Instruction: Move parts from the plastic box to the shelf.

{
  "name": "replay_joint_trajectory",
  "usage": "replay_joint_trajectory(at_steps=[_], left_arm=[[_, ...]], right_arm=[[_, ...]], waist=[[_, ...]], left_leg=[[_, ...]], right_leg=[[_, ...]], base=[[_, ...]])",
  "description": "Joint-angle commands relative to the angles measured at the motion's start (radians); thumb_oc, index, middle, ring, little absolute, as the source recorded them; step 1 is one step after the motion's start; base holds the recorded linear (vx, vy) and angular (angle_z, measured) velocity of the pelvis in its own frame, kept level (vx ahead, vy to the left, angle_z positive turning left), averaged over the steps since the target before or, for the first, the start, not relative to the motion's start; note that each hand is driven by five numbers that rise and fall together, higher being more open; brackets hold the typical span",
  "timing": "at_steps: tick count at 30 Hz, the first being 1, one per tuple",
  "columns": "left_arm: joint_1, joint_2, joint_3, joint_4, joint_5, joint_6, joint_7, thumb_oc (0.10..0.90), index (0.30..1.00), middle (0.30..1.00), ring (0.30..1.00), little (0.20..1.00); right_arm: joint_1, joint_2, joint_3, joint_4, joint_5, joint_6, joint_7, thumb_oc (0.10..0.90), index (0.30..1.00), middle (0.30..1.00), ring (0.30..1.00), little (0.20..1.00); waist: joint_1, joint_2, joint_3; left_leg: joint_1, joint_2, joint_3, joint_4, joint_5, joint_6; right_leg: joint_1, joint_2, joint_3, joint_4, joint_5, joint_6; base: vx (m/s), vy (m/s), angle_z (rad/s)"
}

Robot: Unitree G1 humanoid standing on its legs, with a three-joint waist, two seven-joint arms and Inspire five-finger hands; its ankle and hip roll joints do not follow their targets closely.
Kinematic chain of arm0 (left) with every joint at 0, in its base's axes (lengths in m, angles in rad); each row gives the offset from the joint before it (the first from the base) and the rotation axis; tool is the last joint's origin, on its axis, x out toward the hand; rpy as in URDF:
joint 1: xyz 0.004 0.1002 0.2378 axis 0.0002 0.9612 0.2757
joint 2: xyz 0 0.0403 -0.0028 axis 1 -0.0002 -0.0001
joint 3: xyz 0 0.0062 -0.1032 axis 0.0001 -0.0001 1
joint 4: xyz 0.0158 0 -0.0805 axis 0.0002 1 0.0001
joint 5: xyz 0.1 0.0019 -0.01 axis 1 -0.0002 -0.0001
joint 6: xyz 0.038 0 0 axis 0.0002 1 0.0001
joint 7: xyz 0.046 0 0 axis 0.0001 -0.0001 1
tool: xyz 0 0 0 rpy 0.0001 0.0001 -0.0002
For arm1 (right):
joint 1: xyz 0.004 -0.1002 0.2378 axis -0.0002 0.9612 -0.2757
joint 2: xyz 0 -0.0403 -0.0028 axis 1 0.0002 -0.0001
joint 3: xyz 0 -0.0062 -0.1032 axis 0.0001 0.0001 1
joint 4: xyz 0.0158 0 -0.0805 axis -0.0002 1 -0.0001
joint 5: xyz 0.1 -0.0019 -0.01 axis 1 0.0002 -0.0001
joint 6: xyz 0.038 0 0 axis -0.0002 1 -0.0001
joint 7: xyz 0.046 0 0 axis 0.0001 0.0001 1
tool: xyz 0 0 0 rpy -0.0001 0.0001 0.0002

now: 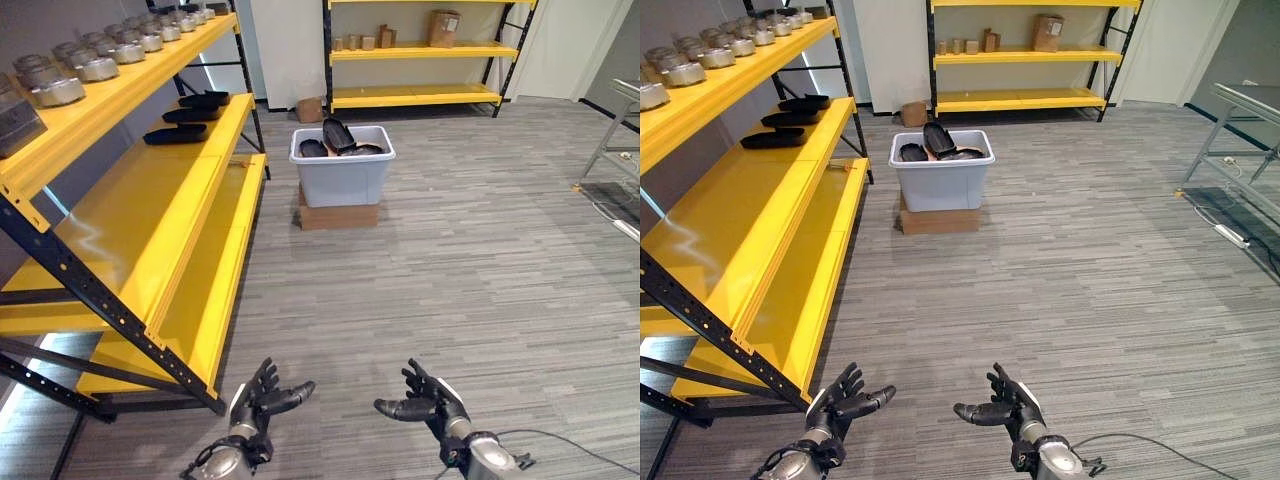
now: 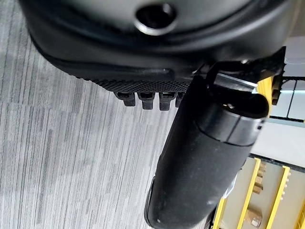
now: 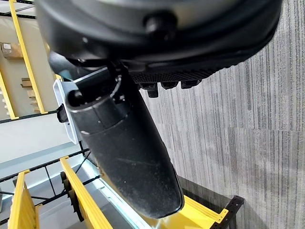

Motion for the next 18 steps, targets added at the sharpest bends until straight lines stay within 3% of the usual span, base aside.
replay_joint_trajectory(at_steps=[1,18], left_arm=[[-0.096,-0.012,0.012,-0.041,-0.006,-0.076,-0.02,0.9,1.0,1.0,1.0,1.0],[-0.092,-0.006,0.01,-0.038,0.0,-0.073,-0.021,0.9,1.0,1.0,1.0,1.0]], right_arm=[[-0.102,0.006,-0.014,-0.051,0.027,-0.079,0.019,0.9,1.0,1.0,1.0,1.0],[-0.094,0.007,-0.012,-0.055,0.024,-0.076,0.022,0.9,1.0,1.0,1.0,1.0]], waist=[[0.005,-0.017,-0.021],[0.003,-0.021,-0.025]], left_leg=[[0.023,0.067,-0.058,-0.008,0.011,-0.063],[0.029,0.066,-0.058,-0.008,0.003,-0.061]], right_leg=[[-0.033,-0.029,-0.021,0.008,0.035,0.04],[-0.026,-0.028,-0.025,0.008,0.029,0.041]], base=[[0.0,0.0,0.0],[0.0,0.0,0.0]])
